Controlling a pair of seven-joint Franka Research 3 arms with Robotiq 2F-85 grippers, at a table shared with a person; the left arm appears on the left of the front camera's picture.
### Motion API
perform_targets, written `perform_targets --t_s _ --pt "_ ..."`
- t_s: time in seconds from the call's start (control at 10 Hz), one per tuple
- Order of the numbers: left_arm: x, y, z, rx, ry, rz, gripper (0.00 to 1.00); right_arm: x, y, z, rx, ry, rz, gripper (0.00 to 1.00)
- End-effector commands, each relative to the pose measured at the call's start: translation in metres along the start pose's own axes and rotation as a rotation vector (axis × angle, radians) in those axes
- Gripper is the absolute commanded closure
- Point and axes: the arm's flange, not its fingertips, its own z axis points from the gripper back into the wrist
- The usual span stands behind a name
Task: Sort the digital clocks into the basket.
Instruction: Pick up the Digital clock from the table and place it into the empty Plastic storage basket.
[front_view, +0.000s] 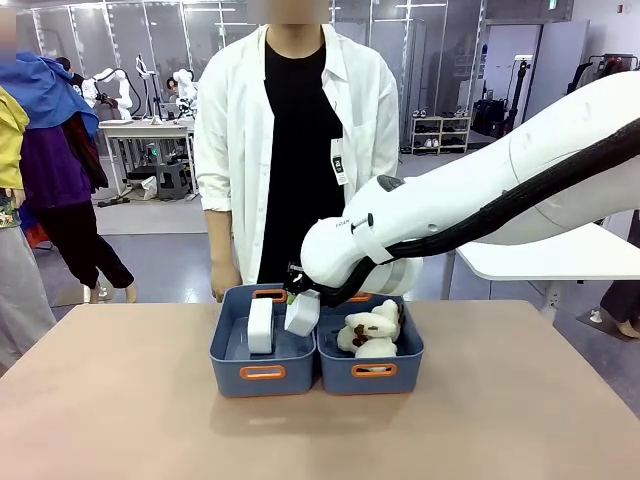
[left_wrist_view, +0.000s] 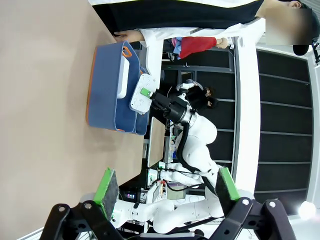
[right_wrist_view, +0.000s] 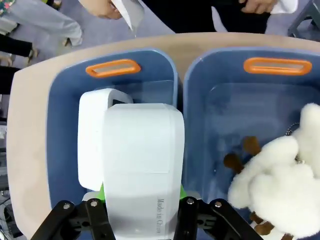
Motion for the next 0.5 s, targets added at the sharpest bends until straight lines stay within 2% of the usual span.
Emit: perform_targets --t_s 0.0,0.3,0.4 --pt "-0.0035 -0.0037 0.0023 -0.014 0.002 -0.002 0.00 -0.0028 0.0232 -0.0138 -0.007 0.044 -0.001 1.00" --pt "-0.0035 -0.0037 0.0023 -0.014 0.002 -0.002 0.00 -0.0099 0.0239 -0.0171 -0.026 0.102 0.060 1.00" --pt "-0.0035 -0.0037 0.0023 -0.014 0.002 -0.002 0.00 -0.0099 0.0240 -0.0152 -0.030 0.089 0.076 0.38"
